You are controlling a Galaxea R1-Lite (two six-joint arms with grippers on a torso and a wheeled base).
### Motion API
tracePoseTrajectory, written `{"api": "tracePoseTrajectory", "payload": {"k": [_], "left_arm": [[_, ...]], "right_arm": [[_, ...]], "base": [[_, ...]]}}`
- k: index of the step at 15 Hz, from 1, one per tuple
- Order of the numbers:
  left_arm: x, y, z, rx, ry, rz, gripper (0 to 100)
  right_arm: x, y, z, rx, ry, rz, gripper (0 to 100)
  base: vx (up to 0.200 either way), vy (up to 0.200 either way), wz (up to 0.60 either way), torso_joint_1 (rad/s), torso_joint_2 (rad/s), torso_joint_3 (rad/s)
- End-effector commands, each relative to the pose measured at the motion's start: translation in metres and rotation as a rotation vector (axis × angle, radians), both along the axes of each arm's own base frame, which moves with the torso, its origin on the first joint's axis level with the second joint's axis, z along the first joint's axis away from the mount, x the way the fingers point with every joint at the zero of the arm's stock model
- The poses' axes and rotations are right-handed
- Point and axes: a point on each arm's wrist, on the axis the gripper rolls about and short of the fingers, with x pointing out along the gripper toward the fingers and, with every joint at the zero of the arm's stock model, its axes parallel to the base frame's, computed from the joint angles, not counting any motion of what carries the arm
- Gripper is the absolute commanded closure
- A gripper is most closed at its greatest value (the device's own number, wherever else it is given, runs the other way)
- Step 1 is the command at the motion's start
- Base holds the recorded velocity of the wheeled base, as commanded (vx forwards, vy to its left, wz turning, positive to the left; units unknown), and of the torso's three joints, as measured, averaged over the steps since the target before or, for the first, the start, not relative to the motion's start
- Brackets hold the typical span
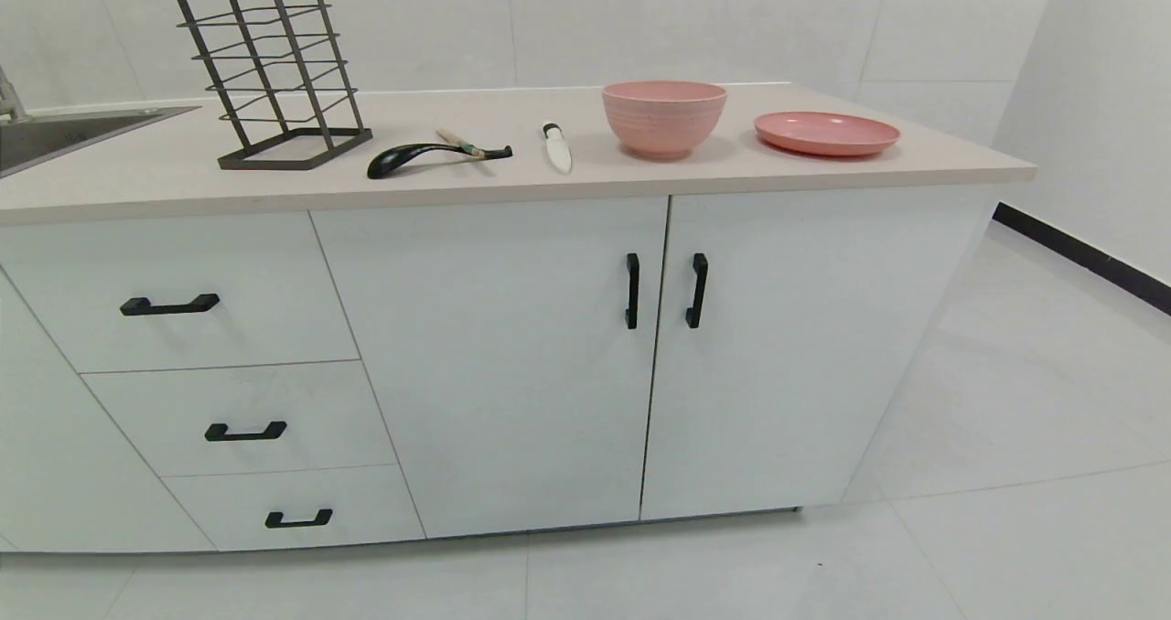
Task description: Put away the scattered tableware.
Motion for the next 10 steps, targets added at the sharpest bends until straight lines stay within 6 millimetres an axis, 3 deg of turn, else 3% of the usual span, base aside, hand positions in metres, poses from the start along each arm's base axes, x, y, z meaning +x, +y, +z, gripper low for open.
{"api": "tracePoseTrajectory", "payload": {"k": [1,4,5,7,9,10], "left_arm": [[0.000,0.000,0.000,0.000,0.000,0.000,0],[0.000,0.000,0.000,0.000,0.000,0.002,0],[0.000,0.000,0.000,0.000,0.000,0.002,0],[0.000,0.000,0.000,0.002,0.002,0.000,0],[0.000,0.000,0.000,0.002,0.002,-0.003,0],[0.000,0.000,0.000,0.002,0.002,-0.003,0]], "right_arm": [[0.000,0.000,0.000,0.005,0.003,-0.001,100],[0.000,0.000,0.007,0.022,-0.067,0.018,100],[-0.003,0.000,0.027,0.039,-0.271,0.021,100],[-0.003,0.001,0.025,0.038,-0.235,0.042,100],[-0.010,0.003,0.040,0.024,-0.261,0.121,100],[-0.013,0.004,0.055,0.024,-0.186,0.177,100]], "base": [[0.000,0.000,0.00,0.000,0.00,0.000],[0.000,0.000,0.00,0.000,0.00,0.000],[0.000,0.000,0.00,0.000,0.00,0.000],[0.000,0.000,0.00,0.000,0.00,0.000],[0.000,0.000,0.00,0.000,0.00,0.000],[0.000,0.000,0.00,0.000,0.00,0.000]]}}
